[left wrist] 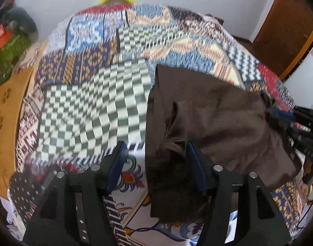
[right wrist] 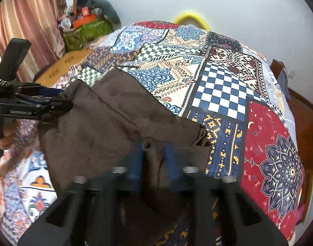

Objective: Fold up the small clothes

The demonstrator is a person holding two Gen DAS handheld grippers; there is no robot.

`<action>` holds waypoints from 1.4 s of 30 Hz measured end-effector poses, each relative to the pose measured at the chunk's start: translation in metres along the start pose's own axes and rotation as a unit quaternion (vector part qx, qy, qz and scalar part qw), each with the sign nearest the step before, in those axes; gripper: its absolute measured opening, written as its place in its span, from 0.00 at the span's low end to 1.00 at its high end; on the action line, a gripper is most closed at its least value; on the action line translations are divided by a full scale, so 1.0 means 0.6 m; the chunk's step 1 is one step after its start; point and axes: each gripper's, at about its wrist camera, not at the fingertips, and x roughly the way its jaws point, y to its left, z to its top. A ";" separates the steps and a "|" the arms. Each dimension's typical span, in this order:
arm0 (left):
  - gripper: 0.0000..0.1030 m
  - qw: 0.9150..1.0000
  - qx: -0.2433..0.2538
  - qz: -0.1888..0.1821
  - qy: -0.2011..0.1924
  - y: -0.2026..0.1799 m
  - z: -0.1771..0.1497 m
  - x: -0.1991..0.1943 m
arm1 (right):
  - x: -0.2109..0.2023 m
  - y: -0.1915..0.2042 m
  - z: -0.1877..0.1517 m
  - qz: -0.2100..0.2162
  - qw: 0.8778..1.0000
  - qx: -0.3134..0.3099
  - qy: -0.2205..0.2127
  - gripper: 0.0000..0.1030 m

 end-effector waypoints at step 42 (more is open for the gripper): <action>0.54 0.995 -0.030 -0.094 0.009 -0.033 0.017 0.034 | -0.001 -0.042 -0.054 0.085 0.978 0.193 0.003 0.49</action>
